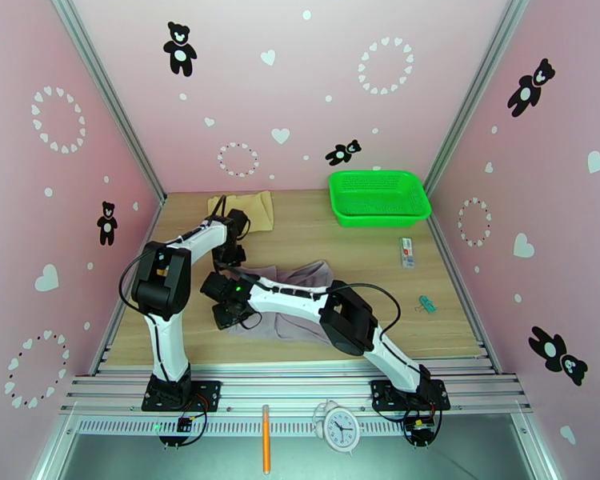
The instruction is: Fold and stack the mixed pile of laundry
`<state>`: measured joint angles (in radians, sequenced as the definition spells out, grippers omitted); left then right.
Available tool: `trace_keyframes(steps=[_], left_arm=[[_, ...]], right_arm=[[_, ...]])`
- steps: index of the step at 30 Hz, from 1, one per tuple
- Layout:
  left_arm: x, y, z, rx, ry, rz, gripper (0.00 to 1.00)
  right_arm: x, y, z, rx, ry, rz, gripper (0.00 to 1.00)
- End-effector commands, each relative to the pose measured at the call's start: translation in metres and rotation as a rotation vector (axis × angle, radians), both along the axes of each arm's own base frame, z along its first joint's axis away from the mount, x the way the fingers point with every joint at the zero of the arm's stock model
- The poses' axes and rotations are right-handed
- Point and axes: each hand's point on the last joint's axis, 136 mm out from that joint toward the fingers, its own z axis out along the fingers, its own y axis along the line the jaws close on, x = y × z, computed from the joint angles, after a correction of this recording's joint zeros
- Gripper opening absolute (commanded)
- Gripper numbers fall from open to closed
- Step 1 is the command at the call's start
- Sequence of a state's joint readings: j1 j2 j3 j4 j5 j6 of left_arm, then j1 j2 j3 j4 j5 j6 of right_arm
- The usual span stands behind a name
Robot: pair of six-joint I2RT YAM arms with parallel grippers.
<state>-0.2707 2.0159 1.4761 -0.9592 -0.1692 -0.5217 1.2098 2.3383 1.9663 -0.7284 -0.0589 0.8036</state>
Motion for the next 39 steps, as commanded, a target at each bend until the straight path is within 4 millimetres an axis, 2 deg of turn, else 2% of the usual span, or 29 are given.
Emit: trace_keyframes(steps=[1, 3, 6, 9, 14, 17, 18, 20, 22, 23, 28, 31, 33, 36, 39], left_arm=[[0.007, 0.007, 0.008, 0.031, -0.017, 0.014, 0.63], [0.01, 0.008, 0.022, 0.036, -0.044, 0.015, 0.73], [0.016, 0.011, 0.053, 0.046, -0.102, 0.019, 0.87], [0.021, 0.009, 0.092, 0.028, -0.181, 0.013, 0.98], [0.011, -0.019, 0.152, -0.012, -0.302, -0.084, 0.99], [-0.012, -0.053, 0.175, -0.028, -0.336, -0.176, 0.99], [-0.023, -0.071, 0.179, -0.044, -0.338, -0.214, 0.95], [-0.048, -0.108, 0.178, -0.076, -0.323, -0.281, 0.85], [-0.078, -0.148, 0.171, -0.109, -0.303, -0.344, 0.66], [-0.091, -0.166, 0.165, -0.125, -0.291, -0.368, 0.62], [-0.16, -0.255, 0.129, -0.21, -0.23, -0.452, 0.59], [-0.189, -0.302, 0.111, -0.237, -0.203, -0.486, 0.61], [-0.203, -0.327, 0.096, -0.229, -0.186, -0.51, 0.63], [-0.215, -0.353, 0.071, -0.185, -0.161, -0.563, 0.63], [-0.219, -0.361, 0.046, -0.14, -0.138, -0.608, 0.63]], right_arm=[[0.006, -0.011, 0.024, -0.017, -0.058, 0.012, 0.54], [0.009, -0.019, 0.044, -0.008, -0.092, 0.013, 0.59], [0.015, -0.042, 0.076, 0.008, -0.148, -0.004, 0.65], [0.021, -0.077, 0.1, 0.021, -0.183, -0.038, 0.7], [0.03, -0.151, 0.14, 0.08, -0.229, -0.11, 0.79], [0.042, -0.207, 0.148, 0.089, -0.234, -0.161, 0.8], [0.047, -0.226, 0.148, 0.104, -0.221, -0.184, 0.79], [0.059, -0.258, 0.146, 0.165, -0.192, -0.211, 0.76], [0.073, -0.288, 0.145, 0.217, -0.173, -0.24, 0.72], [0.079, -0.297, 0.143, 0.226, -0.167, -0.241, 0.72], [0.106, -0.336, 0.123, 0.236, -0.13, -0.3, 0.68], [0.121, -0.359, 0.104, 0.261, -0.071, -0.391, 0.61], [0.128, -0.368, 0.09, 0.265, -0.032, -0.434, 0.59], [0.133, -0.367, 0.075, 0.279, 0.01, -0.434, 0.59], [0.137, -0.366, 0.066, 0.276, 0.028, -0.431, 0.59]])
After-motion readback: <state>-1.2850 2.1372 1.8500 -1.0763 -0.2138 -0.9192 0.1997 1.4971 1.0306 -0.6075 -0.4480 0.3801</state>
